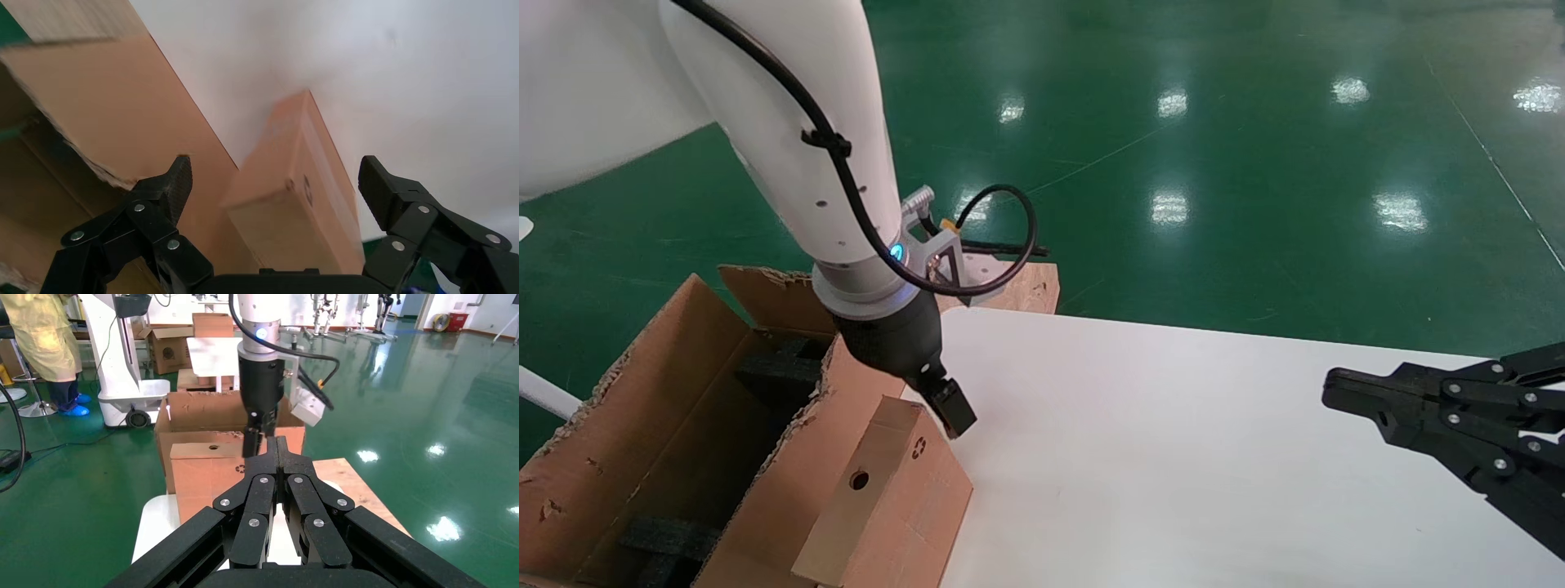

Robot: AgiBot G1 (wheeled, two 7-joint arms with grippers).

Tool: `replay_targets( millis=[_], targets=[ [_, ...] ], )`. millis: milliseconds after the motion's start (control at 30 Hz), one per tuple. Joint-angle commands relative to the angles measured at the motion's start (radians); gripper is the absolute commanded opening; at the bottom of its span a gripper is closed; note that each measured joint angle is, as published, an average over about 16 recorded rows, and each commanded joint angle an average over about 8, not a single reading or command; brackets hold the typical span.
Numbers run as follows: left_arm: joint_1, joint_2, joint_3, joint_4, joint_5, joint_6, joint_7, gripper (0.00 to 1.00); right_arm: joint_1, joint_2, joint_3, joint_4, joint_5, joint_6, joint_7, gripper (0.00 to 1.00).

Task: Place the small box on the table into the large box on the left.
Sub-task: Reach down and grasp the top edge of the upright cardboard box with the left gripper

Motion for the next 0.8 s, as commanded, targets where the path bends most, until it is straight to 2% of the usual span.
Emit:
replay_targets(
  millis=[33, 533, 800],
  targets=[
    [-0.007, 0.002, 0.029, -0.002, -0.030, -0.004, -0.005, 1.00, 0.000, 0.000, 0.000, 0.000, 0.000, 0.000, 0.000, 0.00],
    [-0.024, -0.002, 0.129, 0.004, -0.079, -0.018, -0.027, 1.00, 0.000, 0.000, -0.001, 0.000, 0.000, 0.000, 0.000, 0.00],
    [-0.009, -0.003, 0.173, 0.035, -0.147, -0.006, 0.009, 1.00, 0.000, 0.000, -0.001, 0.000, 0.001, 0.000, 0.000, 0.00]
  ],
)
